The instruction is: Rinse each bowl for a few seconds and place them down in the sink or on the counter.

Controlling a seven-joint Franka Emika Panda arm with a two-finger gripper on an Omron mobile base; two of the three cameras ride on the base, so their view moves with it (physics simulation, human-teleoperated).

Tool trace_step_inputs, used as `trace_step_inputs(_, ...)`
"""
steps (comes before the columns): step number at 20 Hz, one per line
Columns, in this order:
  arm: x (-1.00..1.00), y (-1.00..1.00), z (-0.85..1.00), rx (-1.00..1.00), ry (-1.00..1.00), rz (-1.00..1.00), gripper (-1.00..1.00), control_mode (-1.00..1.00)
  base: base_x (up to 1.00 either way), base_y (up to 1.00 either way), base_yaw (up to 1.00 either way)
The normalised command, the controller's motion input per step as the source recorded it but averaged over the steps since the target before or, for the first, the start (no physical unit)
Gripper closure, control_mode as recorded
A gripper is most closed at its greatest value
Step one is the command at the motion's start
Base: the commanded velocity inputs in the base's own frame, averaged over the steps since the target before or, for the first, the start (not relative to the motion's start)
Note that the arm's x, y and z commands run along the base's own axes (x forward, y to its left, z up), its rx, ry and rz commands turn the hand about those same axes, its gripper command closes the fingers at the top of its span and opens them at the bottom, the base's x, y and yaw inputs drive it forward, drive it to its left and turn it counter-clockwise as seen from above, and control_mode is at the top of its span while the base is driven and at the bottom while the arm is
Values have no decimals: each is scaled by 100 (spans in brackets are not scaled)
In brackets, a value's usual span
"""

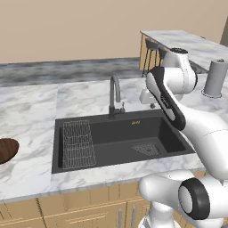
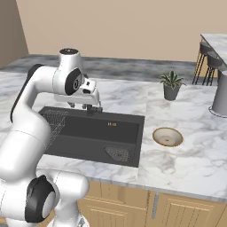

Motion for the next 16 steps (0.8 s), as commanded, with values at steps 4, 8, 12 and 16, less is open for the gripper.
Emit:
trace_step_inputs(4,-9,0,0,0,-4,0,-100,-100,0,0,0)
trace_step_inputs(8,-29,0,0,0,-12,0,-100,-100,0,0,0)
trace_step_inputs(12,-23,0,0,0,-19,0,-100,-100,0,0,0)
trace_step_inputs(16,-10,0,-4,0,-22,0,-100,-100,0,0,0)
